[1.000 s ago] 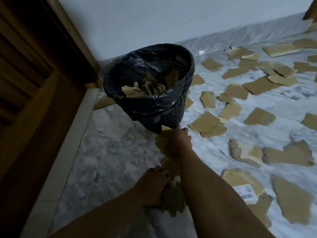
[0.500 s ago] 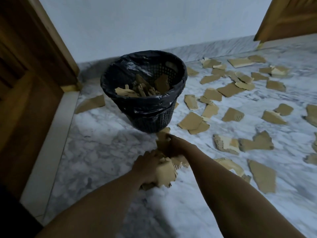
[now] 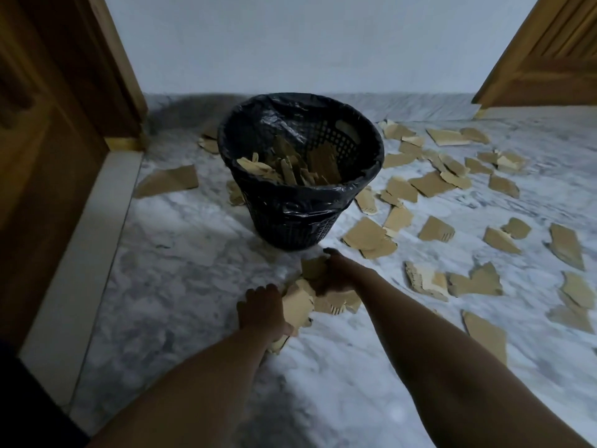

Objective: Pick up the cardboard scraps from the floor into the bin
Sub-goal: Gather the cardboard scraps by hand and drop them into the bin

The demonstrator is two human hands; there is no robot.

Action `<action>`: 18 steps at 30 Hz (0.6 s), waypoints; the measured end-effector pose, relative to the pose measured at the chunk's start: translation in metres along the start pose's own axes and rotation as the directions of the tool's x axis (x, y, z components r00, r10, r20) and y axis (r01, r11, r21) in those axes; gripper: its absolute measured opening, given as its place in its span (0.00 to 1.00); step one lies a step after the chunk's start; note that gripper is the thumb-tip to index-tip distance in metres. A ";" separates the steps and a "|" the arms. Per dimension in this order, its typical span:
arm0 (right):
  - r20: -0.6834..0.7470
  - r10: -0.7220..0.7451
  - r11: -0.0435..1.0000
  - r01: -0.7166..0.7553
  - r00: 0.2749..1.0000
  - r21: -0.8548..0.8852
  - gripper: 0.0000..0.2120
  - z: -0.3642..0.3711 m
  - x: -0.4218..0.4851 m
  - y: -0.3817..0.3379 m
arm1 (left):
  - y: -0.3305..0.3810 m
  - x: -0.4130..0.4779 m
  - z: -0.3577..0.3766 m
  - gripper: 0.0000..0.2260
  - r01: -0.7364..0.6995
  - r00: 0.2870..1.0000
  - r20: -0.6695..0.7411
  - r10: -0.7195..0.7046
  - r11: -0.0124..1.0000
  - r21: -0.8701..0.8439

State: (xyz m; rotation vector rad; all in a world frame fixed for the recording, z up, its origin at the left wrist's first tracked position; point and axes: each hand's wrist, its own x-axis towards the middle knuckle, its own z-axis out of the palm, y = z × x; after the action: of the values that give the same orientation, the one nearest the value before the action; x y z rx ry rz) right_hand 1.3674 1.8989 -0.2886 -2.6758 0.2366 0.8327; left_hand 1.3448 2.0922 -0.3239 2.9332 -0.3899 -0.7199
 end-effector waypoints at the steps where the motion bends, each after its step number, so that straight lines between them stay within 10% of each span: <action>1: 0.006 -0.009 1.000 0.009 1.000 -0.014 0.31 0.003 -0.002 -0.002 | -0.002 0.000 0.001 0.44 0.023 1.000 -0.013 -0.023 0.999 -0.030; 13: -0.146 0.187 0.939 -0.132 0.971 0.318 0.23 0.011 -0.039 0.019 | 0.021 -0.016 -0.018 0.32 0.051 0.999 0.014 -0.049 0.983 -0.178; 18: -0.250 0.399 0.671 -0.095 0.882 0.735 0.26 -0.056 -0.099 0.075 | 0.107 -0.008 -0.060 0.22 -0.052 0.998 0.010 0.065 0.873 -0.485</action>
State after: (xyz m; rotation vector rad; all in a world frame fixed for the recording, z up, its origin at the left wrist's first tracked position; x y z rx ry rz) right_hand 1.2968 1.8150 -0.2080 -2.0342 0.8621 0.1598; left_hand 1.3424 1.9933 -0.2509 2.4294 -0.2512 -0.7234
